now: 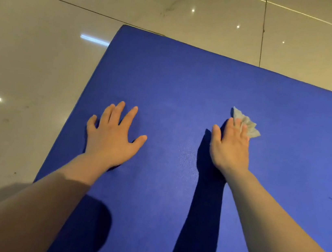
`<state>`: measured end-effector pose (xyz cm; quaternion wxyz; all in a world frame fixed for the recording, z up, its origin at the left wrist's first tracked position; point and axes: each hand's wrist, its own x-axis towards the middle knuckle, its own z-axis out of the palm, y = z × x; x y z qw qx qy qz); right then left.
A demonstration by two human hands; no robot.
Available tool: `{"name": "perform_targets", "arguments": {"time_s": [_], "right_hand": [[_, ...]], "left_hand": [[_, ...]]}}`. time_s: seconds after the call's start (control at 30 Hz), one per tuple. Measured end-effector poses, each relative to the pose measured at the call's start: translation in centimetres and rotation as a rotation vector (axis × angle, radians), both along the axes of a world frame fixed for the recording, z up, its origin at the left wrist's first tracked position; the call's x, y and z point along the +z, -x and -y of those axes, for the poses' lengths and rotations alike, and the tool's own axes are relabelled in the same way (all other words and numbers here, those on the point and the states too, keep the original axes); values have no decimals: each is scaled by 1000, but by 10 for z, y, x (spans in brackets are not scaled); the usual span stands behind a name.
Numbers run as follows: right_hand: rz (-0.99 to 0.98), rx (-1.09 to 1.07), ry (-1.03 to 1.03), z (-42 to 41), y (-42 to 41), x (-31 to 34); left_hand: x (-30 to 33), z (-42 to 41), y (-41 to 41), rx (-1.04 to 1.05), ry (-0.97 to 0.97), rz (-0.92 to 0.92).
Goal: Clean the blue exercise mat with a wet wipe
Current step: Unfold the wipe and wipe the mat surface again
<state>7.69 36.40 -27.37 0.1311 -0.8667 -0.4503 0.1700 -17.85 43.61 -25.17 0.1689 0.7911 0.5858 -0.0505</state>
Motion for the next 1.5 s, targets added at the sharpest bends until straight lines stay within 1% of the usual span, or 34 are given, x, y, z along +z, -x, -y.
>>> {"name": "perform_targets", "arguments": {"time_s": [0.07, 0.17, 0.23, 0.27, 0.33, 0.4, 0.47, 0.53, 0.6, 0.63, 0.67, 0.73, 0.8, 0.87, 0.9, 0.97, 1.07, 1.13, 1.17, 1.23, 1.27, 1.3, 1.4, 1.43, 1.5], "right_hand": [[-14, 233, -43, 2, 54, 2], [-53, 563, -84, 25, 130, 10], [-13, 726, -70, 45, 147, 7], [16, 766, -77, 54, 142, 5], [47, 721, -56, 70, 115, 3], [96, 569, -41, 86, 79, 3], [117, 396, 19, 108, 55, 7], [89, 234, 88, 127, 55, 15], [55, 144, 125, 135, 75, 19], [37, 151, 133, 136, 90, 20], [26, 204, 121, 138, 109, 19], [12, 380, 41, 145, 153, 17], [-32, 575, -35, 159, 197, 17], [-67, 745, 15, 174, 221, 20], [-40, 782, 12, 180, 222, 19], [38, 731, 3, 189, 211, 17], [30, 457, 40, 211, 172, 13], [28, 292, 64, 234, 152, 14], [6, 218, 79, 241, 149, 18], [-98, 100, 89, 243, 165, 26], [-150, 94, 87, 240, 182, 30], [-188, 147, 82, 238, 204, 33], [-309, 433, 62, 240, 267, 40], [-322, 503, 87, 243, 276, 40], [-291, 568, 109, 245, 273, 40]], "left_hand": [[14, 0, 22, -35, -83, 18], [24, 15, 51, 35, -156, 102], [25, 35, 69, 33, -174, 108], [24, 46, 78, 33, -168, 99], [22, 66, 96, 46, -150, 56], [20, 81, 112, 85, -125, 7], [18, 94, 123, 121, -92, -41], [18, 105, 130, 184, -58, -44], [17, 117, 130, 241, -14, -3], [17, 124, 129, 243, -5, 11], [16, 132, 128, 231, -12, 9], [15, 146, 127, 188, -34, 3], [18, 157, 128, 192, -32, 35], [20, 165, 133, 203, -21, 51], [20, 171, 137, 205, -15, 50], [20, 184, 147, 225, -2, 58], [18, 202, 161, 277, 40, 115], [18, 208, 167, 261, 62, 151], [18, 209, 167, 246, 67, 166], [19, 211, 165, 224, 72, 176], [19, 211, 164, 216, 74, 165], [18, 212, 163, 212, 71, 149], [17, 214, 160, 208, 37, 126], [16, 216, 160, 206, 32, 123], [16, 220, 163, 203, 33, 129]]}}
